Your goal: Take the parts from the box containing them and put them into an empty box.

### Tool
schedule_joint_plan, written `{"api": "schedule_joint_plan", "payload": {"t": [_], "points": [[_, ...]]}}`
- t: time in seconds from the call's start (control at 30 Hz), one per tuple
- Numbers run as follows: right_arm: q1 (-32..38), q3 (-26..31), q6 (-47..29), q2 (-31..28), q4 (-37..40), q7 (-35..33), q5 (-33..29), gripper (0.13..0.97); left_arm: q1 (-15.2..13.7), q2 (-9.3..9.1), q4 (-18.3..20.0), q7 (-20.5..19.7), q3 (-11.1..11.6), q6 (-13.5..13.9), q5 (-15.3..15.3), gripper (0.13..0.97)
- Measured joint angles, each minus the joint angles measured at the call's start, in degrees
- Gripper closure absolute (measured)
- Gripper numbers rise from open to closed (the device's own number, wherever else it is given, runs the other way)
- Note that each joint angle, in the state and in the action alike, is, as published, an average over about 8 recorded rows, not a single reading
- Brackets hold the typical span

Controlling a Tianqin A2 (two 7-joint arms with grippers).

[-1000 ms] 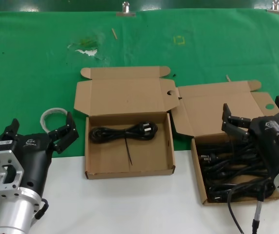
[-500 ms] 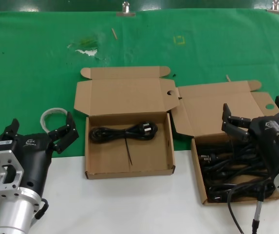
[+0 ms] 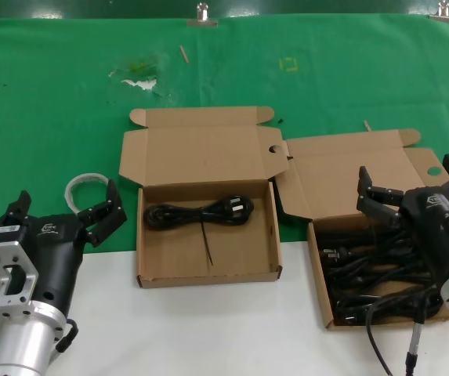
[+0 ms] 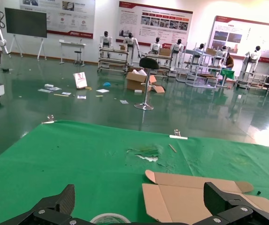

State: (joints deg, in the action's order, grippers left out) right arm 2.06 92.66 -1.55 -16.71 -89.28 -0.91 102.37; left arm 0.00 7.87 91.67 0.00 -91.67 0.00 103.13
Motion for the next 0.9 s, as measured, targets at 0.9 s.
{"api": "schedule_joint_plan", "payload": {"t": [0.9], "points": [[0.0,0.0,0.0,0.0,0.0,0.0,0.0,0.129,0.0,0.0,0.0,0.0,0.0,0.0,0.0,0.132]]}}
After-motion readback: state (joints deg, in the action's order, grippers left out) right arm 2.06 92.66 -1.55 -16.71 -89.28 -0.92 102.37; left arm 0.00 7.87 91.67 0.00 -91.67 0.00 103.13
